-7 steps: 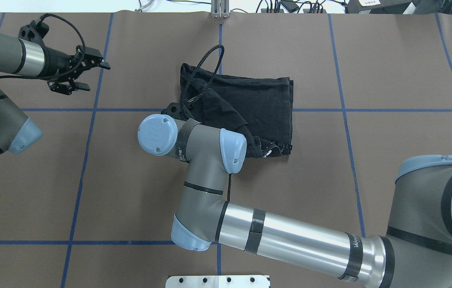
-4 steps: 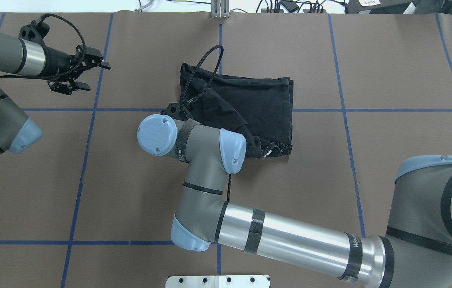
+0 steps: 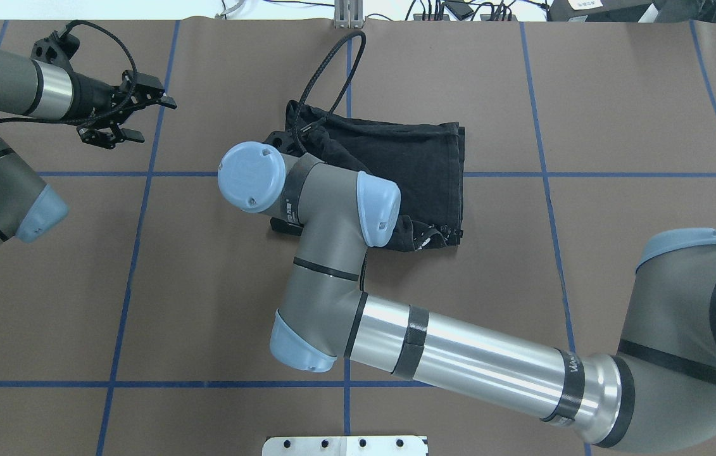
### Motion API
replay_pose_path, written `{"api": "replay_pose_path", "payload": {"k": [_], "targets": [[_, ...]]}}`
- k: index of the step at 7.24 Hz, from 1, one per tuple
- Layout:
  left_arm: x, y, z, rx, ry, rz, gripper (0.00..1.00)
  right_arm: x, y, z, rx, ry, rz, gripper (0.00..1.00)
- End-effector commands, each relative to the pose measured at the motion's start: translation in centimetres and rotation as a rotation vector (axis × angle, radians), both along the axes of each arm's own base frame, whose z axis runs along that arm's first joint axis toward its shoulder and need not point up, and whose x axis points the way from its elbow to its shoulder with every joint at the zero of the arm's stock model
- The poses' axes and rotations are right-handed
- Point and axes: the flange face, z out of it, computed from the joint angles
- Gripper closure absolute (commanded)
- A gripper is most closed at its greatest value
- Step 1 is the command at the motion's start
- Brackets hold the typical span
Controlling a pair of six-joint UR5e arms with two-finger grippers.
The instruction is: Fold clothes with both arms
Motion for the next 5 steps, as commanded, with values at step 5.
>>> {"api": "replay_pose_path", "payload": {"k": [5], "targets": [[0.1, 0.0, -0.9, -0.015, 0.019, -0.007, 0.0, 11.2, -16.1, 7.3, 0.103, 0.145, -0.001, 1.0]]}}
